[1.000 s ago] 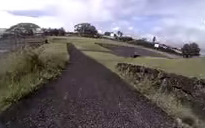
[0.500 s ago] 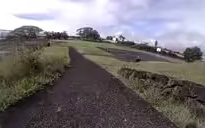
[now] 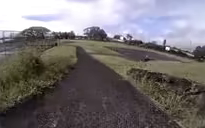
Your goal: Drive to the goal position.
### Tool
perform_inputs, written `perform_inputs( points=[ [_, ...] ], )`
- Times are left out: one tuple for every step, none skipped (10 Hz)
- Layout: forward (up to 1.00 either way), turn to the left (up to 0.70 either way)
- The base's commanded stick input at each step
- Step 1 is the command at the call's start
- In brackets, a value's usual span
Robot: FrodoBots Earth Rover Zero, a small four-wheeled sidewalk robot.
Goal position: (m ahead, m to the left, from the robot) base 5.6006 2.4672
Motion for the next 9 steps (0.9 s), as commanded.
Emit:
perform_inputs(
  points=[
    [0.50, 0.00],
    [0.50, 0.00],
    [0.50, 0.00],
    [0.50, 0.00],
    [0.50, 0.00],
    [0.50, 0.00],
    [0.50, 0.00],
    [0.50, 0.00],
    [0.50, 0.00]
  ],
)
